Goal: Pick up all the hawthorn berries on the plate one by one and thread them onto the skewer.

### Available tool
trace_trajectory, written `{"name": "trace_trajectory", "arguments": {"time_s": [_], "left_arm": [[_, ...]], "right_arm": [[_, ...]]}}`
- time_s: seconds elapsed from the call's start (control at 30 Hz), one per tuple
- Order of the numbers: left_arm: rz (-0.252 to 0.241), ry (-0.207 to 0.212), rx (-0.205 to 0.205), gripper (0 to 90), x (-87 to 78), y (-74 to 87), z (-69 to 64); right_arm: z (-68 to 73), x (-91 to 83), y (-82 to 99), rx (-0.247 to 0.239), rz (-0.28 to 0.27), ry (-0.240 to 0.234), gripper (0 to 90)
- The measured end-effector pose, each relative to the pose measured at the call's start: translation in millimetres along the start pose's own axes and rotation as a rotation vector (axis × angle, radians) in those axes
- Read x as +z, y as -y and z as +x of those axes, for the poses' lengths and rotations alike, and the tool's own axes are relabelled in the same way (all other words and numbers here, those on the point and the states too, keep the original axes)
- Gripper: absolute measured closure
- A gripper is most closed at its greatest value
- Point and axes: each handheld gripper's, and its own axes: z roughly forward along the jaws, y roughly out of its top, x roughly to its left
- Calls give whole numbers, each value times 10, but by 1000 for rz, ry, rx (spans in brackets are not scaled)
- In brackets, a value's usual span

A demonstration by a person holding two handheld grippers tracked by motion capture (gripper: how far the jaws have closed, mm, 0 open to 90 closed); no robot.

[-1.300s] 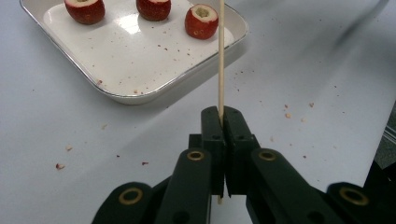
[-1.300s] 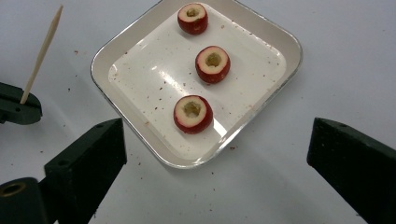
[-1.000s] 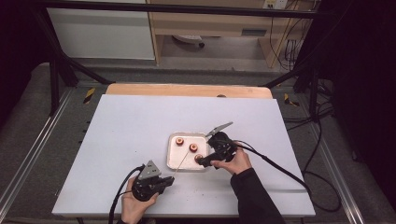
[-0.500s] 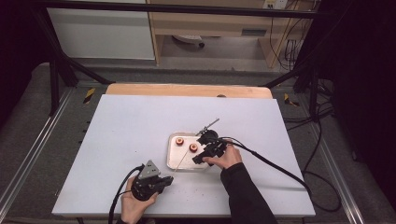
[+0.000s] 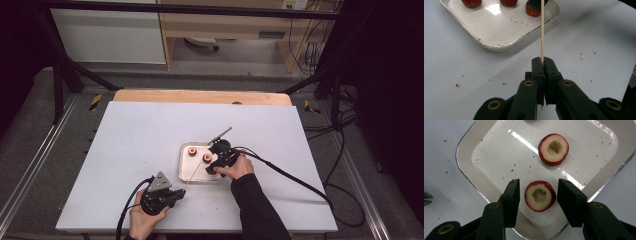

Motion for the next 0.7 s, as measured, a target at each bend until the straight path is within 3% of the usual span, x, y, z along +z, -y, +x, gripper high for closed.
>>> {"name": "trace_trajectory", "arguments": {"time_s": [0.7], "left_arm": [[1, -2, 6, 883, 1, 2, -11]], "right_arm": [[1, 19, 4, 30, 8, -6, 598]]}}
